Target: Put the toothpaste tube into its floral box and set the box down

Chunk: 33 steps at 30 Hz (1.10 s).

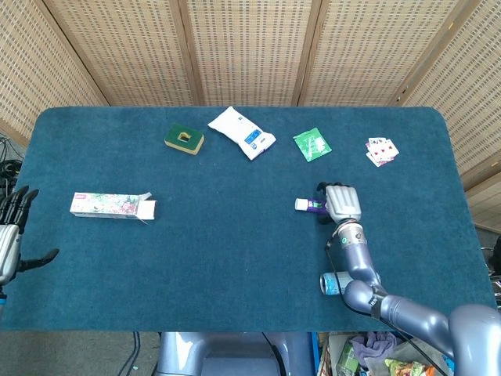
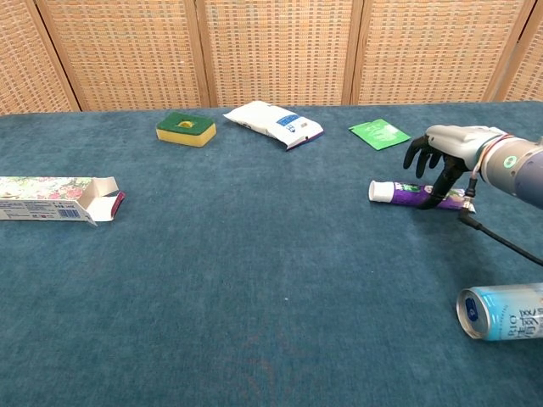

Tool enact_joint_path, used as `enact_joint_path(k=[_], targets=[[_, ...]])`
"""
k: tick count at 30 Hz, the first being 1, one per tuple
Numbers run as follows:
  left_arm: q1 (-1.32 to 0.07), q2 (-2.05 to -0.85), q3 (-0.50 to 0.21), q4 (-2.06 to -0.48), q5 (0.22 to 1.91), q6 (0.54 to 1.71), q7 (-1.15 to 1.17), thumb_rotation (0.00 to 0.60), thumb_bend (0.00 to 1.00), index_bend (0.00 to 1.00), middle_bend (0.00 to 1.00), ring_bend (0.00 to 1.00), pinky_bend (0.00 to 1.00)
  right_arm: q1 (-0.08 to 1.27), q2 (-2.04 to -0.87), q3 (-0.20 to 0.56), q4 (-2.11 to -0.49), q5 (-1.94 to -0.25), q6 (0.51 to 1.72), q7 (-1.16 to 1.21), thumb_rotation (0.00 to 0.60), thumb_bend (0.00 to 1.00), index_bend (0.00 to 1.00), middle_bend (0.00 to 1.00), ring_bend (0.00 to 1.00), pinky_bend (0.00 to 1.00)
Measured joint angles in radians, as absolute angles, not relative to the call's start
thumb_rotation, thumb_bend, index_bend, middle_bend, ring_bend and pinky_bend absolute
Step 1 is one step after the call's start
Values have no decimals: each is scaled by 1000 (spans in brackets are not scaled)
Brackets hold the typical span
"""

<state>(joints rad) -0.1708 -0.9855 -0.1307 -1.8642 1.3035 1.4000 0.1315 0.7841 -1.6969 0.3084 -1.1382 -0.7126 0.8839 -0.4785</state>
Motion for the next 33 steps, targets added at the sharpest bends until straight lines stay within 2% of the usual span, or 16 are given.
enact_joint_path(k=[9,18,33], targets=[[-173,-985,-131,-1862,1296,1396,131,600,181,0,0,0,0,798,-1721,294,-1068,-713,872,-489,600,225,311,374,275,296],[-173,-980,-131,-1865,1297,1399,122,600,181,0,0,0,0,796,-1723,276,-1017,-713,827,-484,600,245,362,408,296,297],[-175,-975,-130,-1860,1294,1392,106,600,180,0,0,0,0,800,-1727,265,-981,-733,803,-473,600,506,576,604,442,381]])
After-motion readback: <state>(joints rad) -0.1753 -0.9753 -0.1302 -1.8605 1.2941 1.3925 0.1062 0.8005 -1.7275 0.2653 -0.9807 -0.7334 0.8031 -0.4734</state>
